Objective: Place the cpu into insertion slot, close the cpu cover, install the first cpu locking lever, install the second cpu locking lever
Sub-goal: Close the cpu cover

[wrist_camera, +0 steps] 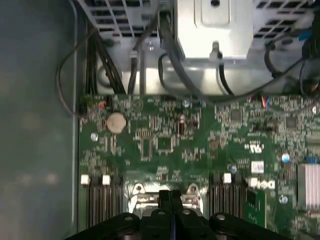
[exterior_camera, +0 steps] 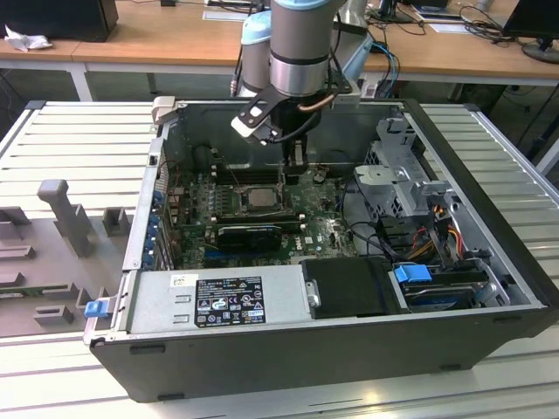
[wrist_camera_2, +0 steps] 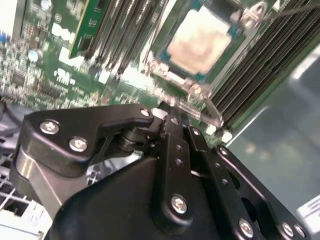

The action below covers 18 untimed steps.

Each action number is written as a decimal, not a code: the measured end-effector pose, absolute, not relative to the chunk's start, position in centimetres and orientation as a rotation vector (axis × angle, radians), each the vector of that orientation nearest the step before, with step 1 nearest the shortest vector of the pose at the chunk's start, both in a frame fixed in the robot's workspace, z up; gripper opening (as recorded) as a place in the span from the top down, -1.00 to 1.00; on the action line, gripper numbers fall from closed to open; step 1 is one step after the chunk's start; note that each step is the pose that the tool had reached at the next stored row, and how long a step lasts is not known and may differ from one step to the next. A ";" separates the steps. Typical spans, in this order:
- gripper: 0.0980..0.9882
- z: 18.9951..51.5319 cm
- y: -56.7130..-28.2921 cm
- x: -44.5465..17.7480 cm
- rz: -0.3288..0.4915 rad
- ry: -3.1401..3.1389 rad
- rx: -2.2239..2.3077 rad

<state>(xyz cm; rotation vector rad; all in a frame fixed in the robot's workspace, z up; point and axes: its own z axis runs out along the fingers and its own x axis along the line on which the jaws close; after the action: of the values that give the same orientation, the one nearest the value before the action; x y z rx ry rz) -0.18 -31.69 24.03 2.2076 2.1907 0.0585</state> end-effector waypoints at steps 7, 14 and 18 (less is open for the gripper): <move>0.98 22.6 -31.7 -2.5 0.059 2.197 2.202; 0.98 22.6 -31.7 -3.6 0.059 2.198 2.201; 0.98 22.6 -31.7 -4.0 0.059 2.198 2.201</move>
<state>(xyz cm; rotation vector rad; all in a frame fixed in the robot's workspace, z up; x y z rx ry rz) -4.03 -31.69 22.62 2.2010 2.1980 0.0594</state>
